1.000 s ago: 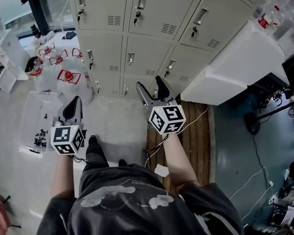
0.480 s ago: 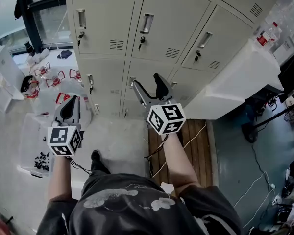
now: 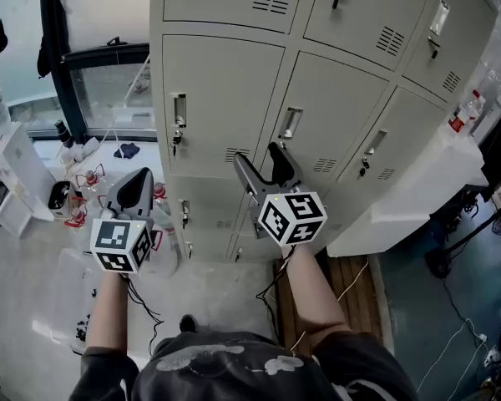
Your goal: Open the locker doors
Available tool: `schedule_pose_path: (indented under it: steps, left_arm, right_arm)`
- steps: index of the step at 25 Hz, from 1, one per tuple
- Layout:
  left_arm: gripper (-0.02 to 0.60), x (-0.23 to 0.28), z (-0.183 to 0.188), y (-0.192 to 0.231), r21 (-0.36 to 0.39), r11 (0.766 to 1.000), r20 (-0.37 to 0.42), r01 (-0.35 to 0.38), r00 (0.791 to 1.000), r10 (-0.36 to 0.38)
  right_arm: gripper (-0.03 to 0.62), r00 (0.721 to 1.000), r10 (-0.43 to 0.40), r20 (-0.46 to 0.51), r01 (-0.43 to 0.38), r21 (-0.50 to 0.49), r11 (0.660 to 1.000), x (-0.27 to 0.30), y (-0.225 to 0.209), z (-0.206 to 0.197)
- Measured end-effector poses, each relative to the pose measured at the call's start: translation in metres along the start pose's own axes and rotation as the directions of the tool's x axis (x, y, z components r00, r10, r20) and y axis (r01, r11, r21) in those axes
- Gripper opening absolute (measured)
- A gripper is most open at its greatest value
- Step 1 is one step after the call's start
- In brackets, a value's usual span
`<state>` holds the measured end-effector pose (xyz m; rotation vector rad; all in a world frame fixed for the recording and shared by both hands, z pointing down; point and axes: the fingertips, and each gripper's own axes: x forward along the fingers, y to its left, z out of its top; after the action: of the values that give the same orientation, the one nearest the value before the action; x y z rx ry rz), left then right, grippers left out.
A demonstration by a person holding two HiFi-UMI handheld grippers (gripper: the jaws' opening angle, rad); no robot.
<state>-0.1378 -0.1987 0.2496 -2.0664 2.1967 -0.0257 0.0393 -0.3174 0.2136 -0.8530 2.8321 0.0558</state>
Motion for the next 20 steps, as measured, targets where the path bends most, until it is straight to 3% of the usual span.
schedule_pose_path:
  steps: [9, 20]
  left_arm:
    - [0.008, 0.042, 0.053, 0.081, 0.0, 1.0, 0.085, -0.026, 0.996, 0.026]
    - [0.008, 0.102, 0.127, 0.132, 0.069, 0.997, 0.197, -0.019, 0.98, 0.005]
  right_arm:
    - [0.33, 0.988, 0.051, 0.149, -0.045, -0.039, 0.998, 0.089, 0.038, 0.088]
    - [0.33, 0.945, 0.126, 0.301, -0.082, -0.152, 0.985, 0.16, 0.074, 0.182]
